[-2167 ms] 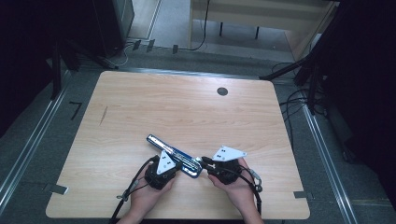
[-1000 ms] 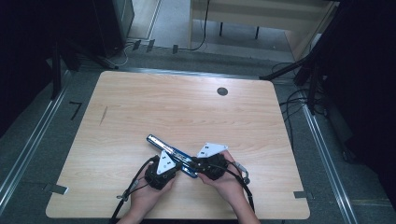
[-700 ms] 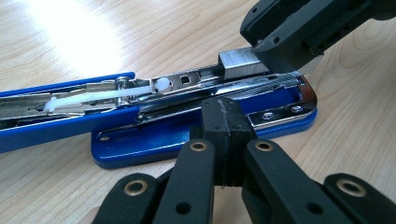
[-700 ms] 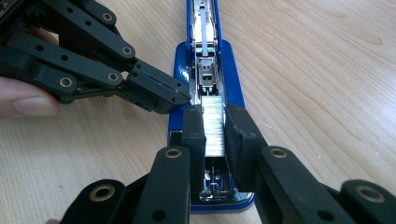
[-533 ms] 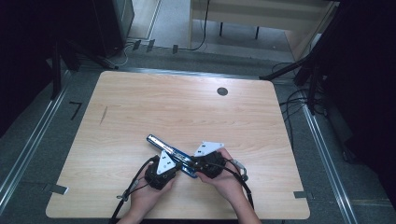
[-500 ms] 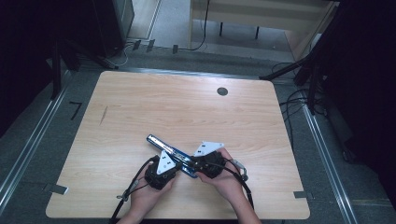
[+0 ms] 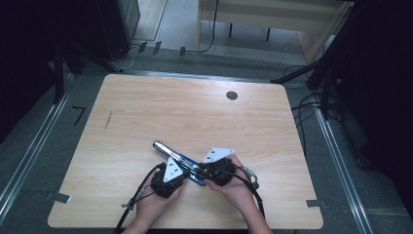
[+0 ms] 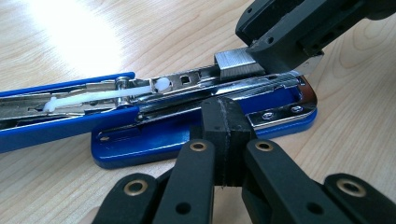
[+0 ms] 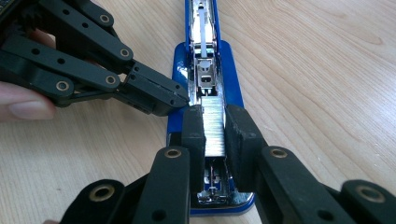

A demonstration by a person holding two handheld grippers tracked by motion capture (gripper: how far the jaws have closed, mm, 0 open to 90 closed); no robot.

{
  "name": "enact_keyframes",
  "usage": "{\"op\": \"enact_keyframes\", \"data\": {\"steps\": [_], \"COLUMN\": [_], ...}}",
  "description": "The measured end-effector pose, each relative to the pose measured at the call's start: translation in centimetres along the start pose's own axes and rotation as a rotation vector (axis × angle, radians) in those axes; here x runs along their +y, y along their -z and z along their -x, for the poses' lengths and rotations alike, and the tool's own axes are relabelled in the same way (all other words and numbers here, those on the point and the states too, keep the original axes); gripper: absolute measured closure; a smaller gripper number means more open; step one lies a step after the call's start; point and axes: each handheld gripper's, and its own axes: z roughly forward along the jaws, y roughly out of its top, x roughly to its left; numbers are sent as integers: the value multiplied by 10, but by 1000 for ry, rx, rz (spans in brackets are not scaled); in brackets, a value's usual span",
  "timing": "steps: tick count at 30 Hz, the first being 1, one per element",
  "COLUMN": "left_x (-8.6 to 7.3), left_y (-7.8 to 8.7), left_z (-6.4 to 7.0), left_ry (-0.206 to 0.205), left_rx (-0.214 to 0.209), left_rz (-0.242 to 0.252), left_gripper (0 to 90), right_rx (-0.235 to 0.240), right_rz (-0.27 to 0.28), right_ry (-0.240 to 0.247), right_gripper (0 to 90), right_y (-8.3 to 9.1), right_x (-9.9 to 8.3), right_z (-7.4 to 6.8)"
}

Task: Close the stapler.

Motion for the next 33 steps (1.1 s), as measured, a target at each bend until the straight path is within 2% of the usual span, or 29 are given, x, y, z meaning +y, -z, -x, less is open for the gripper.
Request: {"op": "enact_keyframes", "data": {"steps": [33], "left_x": [0], "left_y": [0], "left_z": [1], "left_ry": [-2], "left_rx": [3], "left_rz": [0], "left_gripper": [900], "right_rx": [9], "right_rz": [5], "right_ry": [-5], "right_gripper": [801], "right_y": [2], "right_x": [0], "right_z": [1]}}
